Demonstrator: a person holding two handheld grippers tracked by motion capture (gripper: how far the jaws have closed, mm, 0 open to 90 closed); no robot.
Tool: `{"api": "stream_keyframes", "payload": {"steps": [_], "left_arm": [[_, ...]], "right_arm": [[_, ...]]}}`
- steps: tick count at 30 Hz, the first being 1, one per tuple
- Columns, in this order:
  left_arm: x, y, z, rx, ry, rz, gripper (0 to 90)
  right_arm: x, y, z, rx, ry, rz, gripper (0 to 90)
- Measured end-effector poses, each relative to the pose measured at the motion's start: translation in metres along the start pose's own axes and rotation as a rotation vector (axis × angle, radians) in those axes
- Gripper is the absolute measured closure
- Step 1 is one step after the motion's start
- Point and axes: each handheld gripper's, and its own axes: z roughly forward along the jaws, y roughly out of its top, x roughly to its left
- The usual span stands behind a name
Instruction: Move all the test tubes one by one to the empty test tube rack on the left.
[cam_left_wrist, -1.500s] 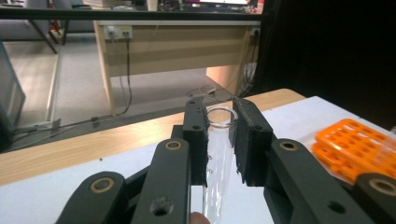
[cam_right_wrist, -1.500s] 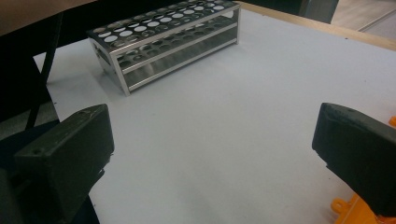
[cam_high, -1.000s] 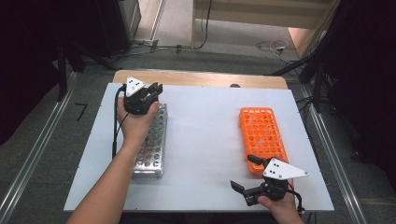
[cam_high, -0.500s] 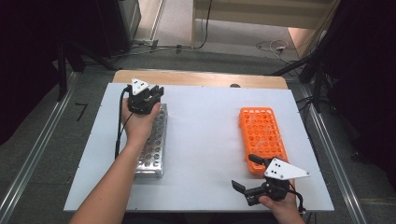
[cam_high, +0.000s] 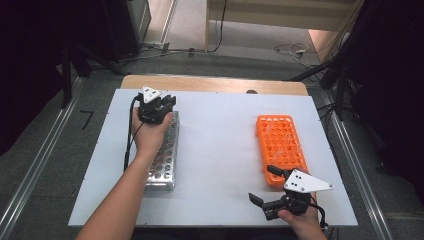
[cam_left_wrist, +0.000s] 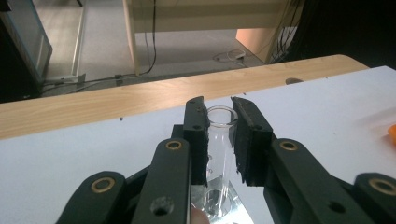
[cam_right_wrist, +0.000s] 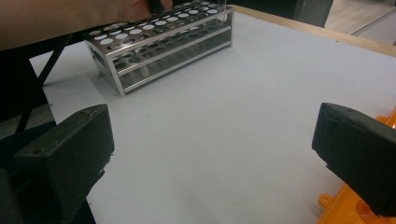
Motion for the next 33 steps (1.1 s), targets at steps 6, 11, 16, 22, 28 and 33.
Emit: {"api": "stream_keyframes", "payload": {"steps": [6, 11, 16, 22, 28, 33], "left_arm": [[-0.0006, -0.0014, -0.0009, 0.005, 0.004, 0.000, 76.1], [0.0003, -0.0019, -0.0008, 0.031, -0.001, -0.008, 76.1], [0.0017, -0.0030, 0.0005, 0.067, -0.004, -0.016, 75.8], [0.0019, -0.0028, 0.0030, 0.099, -0.013, -0.014, 75.2], [0.0033, -0.0025, 0.0039, 0.114, -0.014, -0.024, 71.6], [0.0038, -0.0020, 0.0031, 0.115, -0.026, -0.021, 66.8]], "right_arm": [[-0.0001, 0.0000, 0.0000, 0.001, -0.001, 0.000, 0.0], [0.0001, 0.0002, -0.0001, -0.001, -0.002, -0.002, 0.0], [-0.0003, 0.0000, -0.0001, 0.000, -0.004, 0.001, 0.0], [-0.0004, -0.0002, 0.0003, 0.002, -0.005, 0.003, 0.0], [-0.0005, -0.0003, 0.0006, 0.004, -0.007, 0.002, 0.0], [-0.0008, -0.0003, 0.0006, 0.004, -0.008, 0.000, 0.0]]}}
